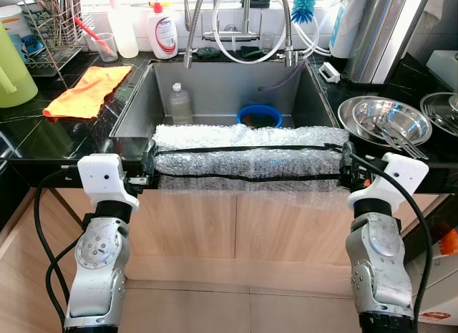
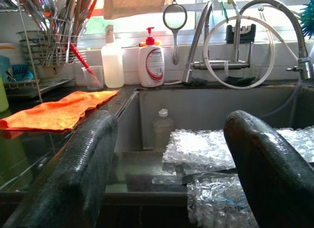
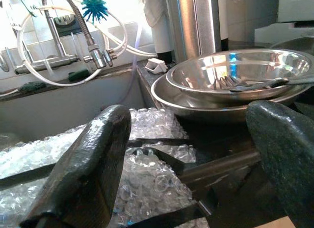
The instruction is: Kitchen organization
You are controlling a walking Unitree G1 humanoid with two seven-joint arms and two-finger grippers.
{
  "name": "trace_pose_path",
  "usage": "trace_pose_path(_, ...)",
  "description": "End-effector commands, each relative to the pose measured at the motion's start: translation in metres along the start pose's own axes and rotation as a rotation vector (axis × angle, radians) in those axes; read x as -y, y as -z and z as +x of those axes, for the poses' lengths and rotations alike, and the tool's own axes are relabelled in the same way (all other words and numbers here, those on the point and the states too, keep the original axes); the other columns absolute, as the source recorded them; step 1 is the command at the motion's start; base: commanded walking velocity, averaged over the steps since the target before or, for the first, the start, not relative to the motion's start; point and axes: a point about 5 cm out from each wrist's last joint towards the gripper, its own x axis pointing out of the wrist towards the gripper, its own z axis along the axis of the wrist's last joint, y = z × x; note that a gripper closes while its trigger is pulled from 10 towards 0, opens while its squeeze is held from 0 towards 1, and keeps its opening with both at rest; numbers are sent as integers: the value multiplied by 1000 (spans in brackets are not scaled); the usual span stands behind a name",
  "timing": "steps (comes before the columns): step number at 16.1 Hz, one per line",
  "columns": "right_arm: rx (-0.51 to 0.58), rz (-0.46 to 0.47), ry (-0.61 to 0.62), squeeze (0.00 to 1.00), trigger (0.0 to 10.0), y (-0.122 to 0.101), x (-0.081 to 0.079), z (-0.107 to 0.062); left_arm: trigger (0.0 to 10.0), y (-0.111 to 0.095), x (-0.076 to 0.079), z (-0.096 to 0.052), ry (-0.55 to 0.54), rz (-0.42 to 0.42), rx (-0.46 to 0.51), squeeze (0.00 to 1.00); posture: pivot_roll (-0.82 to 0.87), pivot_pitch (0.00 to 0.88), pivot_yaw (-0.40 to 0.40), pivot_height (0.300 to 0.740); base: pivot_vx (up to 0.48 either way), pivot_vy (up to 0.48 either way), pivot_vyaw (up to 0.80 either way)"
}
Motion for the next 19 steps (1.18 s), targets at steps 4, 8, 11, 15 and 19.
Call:
trace_pose_path(4,24,7,24,0,10000,-4,1,2,10000,-2,-1,-3,-3,9,-5,0,-23,0,31,740,0,0,0)
trace_pose_path(8,24,7,71,0,10000,-3,7,1,10000,-2,-1,-2,-2,9,-3,0,-25,0,33,740,0,0,0)
trace_pose_path(11,28,7,95,0,10000,-4,12,2,10000,-1,3,-1,2,0,-4,0,-25,0,32,740,0,0,0)
trace_pose_path(15,19,-21,-44,0,10000,1,-7,-1,10000,8,5,-4,28,34,-24,0,-24,0,28,740,0,0,0)
trace_pose_path(19,-2,-125,-235,0,10000,15,-24,-29,10000,4,4,-3,32,64,-1,0,-27,13,25,740,0,0,0)
